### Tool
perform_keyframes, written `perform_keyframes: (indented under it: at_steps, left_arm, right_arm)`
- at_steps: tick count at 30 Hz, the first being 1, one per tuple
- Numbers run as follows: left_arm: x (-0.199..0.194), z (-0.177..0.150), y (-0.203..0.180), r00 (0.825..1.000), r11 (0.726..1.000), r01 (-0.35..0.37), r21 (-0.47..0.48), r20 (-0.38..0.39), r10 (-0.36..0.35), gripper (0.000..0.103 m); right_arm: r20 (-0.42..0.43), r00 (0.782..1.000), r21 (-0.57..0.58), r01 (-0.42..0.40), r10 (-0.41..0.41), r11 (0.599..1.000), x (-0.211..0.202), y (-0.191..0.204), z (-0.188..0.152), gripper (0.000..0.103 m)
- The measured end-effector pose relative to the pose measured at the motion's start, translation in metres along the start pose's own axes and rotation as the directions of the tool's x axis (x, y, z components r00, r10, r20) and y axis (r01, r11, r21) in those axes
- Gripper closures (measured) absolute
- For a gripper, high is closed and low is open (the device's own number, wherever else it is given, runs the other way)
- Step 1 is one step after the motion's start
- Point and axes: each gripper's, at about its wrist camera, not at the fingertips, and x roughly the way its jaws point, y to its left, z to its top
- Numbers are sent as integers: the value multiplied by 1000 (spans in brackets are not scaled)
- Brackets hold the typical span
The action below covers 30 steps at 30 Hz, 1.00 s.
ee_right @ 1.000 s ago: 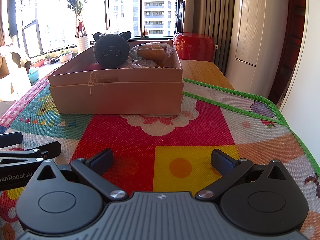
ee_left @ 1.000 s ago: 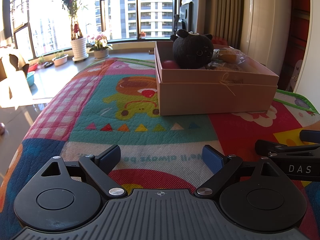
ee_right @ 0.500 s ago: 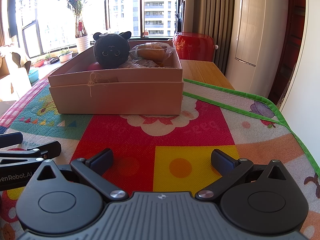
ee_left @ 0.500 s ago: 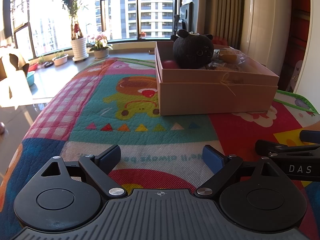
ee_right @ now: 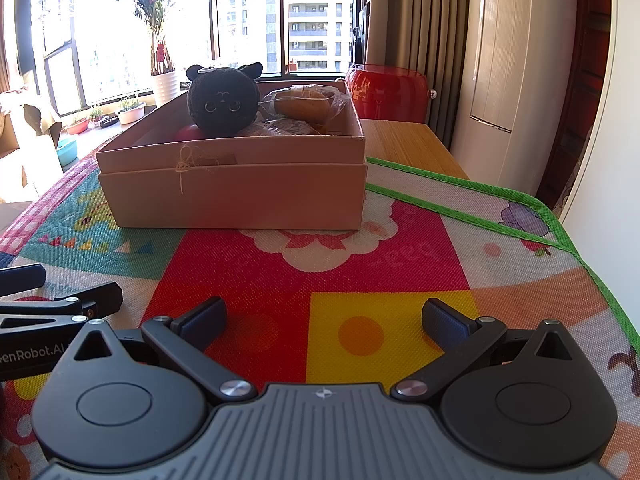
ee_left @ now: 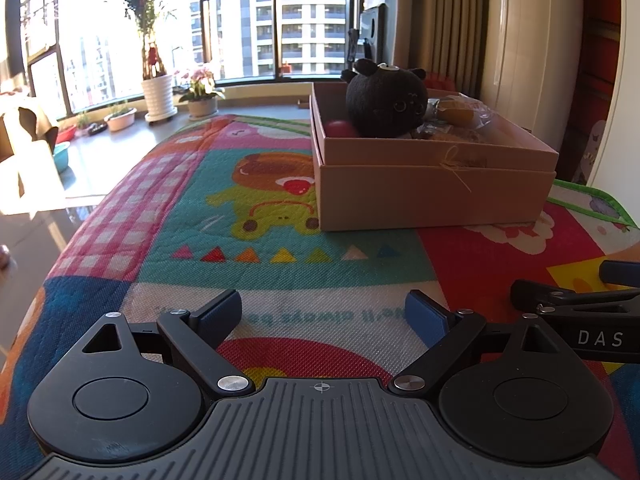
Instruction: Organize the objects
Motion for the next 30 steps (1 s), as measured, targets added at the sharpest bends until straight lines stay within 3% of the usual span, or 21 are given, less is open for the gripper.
perform_keyframes:
  at_steps: [30]
  left_arm:
    - [0,0,0,1000,1000,4,-3,-1,-4,9]
  right_arm:
    - [0,1000,0,0,0,1000,0,0,0,0]
